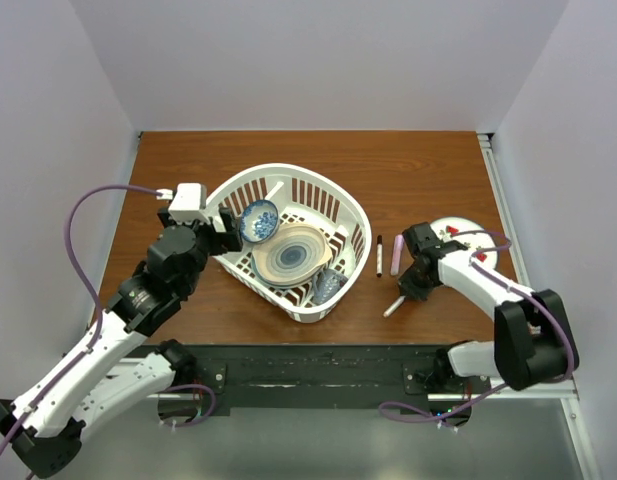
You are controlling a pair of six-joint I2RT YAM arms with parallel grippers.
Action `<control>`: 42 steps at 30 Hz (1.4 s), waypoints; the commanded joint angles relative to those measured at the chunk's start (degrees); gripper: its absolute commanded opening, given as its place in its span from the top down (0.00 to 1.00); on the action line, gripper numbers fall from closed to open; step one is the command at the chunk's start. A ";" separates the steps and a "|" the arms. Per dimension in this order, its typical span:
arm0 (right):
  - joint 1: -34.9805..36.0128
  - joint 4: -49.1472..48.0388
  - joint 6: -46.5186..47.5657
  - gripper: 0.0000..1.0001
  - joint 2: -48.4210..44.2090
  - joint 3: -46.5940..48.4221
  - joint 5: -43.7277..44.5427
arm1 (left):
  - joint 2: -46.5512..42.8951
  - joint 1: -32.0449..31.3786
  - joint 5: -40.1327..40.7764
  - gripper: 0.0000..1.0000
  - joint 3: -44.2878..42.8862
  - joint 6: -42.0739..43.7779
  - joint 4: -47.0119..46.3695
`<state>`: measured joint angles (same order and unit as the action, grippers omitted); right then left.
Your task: Insert the pens into the pen caps
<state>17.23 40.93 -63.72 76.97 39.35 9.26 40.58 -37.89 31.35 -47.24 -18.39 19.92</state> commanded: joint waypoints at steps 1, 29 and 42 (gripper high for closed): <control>-0.10 -6.38 12.18 1.00 -8.31 1.24 6.04 | 2.30 0.27 -10.58 0.09 -6.88 -0.76 0.20; 4.21 -33.27 18.46 1.00 -28.98 18.92 -33.61 | 26.04 -1.31 -70.90 0.27 -10.24 -17.64 -31.95; 7.55 -36.88 14.68 1.00 -31.27 16.81 -31.23 | 33.07 -7.11 -70.47 0.44 -13.22 -21.95 -40.14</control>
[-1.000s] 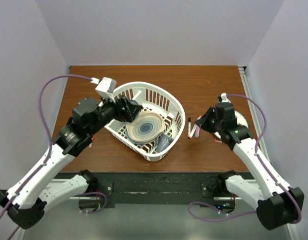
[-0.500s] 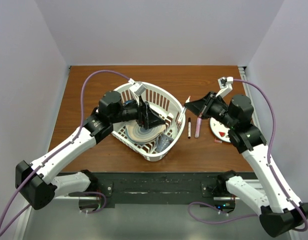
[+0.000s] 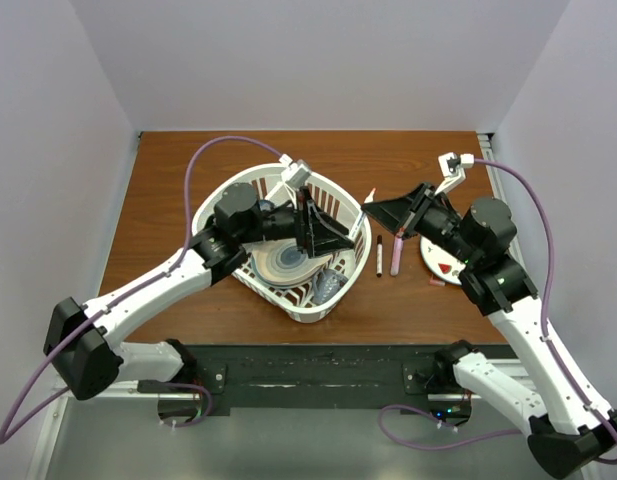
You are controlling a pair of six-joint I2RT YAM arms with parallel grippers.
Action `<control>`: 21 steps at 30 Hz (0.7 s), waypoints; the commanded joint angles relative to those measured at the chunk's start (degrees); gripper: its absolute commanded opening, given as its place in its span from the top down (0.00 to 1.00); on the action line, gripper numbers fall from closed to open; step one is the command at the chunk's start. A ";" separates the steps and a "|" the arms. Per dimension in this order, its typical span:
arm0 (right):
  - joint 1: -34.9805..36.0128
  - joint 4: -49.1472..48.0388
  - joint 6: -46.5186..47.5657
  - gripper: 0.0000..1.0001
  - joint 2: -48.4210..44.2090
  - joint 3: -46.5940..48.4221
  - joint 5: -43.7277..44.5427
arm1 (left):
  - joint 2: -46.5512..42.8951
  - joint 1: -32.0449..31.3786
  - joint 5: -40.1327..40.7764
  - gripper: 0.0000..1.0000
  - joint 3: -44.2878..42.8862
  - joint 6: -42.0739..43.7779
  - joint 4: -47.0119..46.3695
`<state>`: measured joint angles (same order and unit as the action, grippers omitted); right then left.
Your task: Insert the pens into the pen caps
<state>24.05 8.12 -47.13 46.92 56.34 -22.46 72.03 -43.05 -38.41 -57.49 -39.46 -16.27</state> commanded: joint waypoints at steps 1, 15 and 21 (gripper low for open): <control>0.91 -4.16 -2.00 1.00 -1.39 -0.35 0.57 | 1.80 -2.47 -0.70 0.47 -2.97 -1.23 -4.29; 1.17 -5.57 -3.22 0.86 -3.75 -2.98 -2.15 | 1.36 -2.74 0.00 1.00 -0.87 -6.94 -12.46; 1.17 -15.59 -8.67 0.60 -6.22 -9.05 -4.00 | 0.57 -2.74 1.15 1.00 0.45 -8.78 -15.80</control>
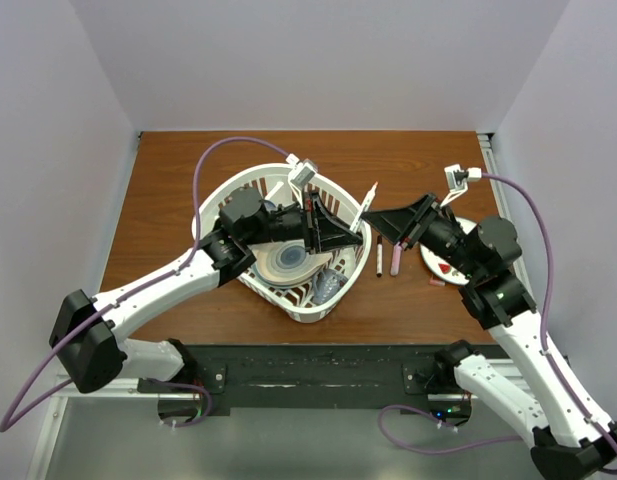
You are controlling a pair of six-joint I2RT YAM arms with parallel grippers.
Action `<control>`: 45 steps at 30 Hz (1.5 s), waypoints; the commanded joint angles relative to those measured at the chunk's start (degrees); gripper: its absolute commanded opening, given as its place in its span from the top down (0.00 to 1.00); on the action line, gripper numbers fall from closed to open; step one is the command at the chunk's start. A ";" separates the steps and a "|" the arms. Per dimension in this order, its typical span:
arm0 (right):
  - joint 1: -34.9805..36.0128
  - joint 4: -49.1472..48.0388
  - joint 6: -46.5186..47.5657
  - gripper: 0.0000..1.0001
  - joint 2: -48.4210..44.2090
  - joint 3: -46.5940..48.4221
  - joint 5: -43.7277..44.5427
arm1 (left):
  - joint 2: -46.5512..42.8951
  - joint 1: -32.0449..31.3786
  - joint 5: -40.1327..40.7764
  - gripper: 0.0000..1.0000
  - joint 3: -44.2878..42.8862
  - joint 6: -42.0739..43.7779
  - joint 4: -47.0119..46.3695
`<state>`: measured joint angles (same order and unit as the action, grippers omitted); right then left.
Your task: Insert the pens into the pen caps
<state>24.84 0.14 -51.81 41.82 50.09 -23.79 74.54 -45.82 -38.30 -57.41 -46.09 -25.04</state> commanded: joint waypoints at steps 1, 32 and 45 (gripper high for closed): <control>0.47 -8.40 -4.26 0.60 -1.13 -3.15 -2.66 | -2.03 0.03 1.04 1.00 0.54 -2.51 -7.56; 4.16 -28.09 -8.83 1.00 3.36 -9.39 -1.62 | -1.14 -0.06 0.41 0.62 3.79 -8.76 -13.91; 4.16 -8.16 3.73 1.00 -0.25 -1.40 8.57 | -18.19 0.56 31.30 0.00 -1.21 7.75 24.31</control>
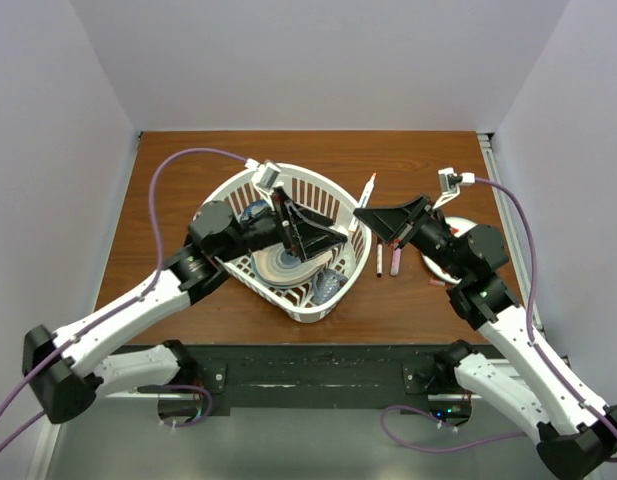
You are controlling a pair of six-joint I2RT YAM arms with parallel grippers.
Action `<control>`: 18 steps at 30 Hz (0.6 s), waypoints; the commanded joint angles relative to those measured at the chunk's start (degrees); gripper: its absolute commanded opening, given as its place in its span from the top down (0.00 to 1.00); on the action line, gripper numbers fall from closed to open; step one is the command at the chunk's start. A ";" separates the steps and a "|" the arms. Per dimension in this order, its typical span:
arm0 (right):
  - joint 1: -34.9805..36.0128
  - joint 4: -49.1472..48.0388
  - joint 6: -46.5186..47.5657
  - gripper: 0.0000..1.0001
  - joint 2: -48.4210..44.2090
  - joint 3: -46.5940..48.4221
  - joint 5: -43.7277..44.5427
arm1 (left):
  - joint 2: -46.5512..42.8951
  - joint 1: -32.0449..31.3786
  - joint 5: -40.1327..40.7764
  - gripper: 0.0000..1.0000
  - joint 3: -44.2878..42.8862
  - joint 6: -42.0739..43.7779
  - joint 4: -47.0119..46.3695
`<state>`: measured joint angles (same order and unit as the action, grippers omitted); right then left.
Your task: Insert the pens into the pen caps
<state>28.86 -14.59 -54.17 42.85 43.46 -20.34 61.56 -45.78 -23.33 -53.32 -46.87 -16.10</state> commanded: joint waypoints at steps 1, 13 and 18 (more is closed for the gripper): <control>0.14 11.29 7.75 1.00 -1.02 6.88 5.48 | -6.70 0.78 19.52 0.00 -6.35 9.94 19.05; -0.03 18.72 13.47 1.00 -1.11 4.96 5.49 | -1.88 33.90 42.05 0.10 -19.54 4.17 51.43; 0.05 22.05 14.88 1.00 -0.31 6.54 5.04 | -1.35 45.77 41.01 0.17 -12.44 -6.65 57.40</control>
<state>28.84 4.45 -42.39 42.06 47.62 -15.90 60.51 -6.68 15.55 -71.29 -44.84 34.37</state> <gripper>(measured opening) 0.067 0.860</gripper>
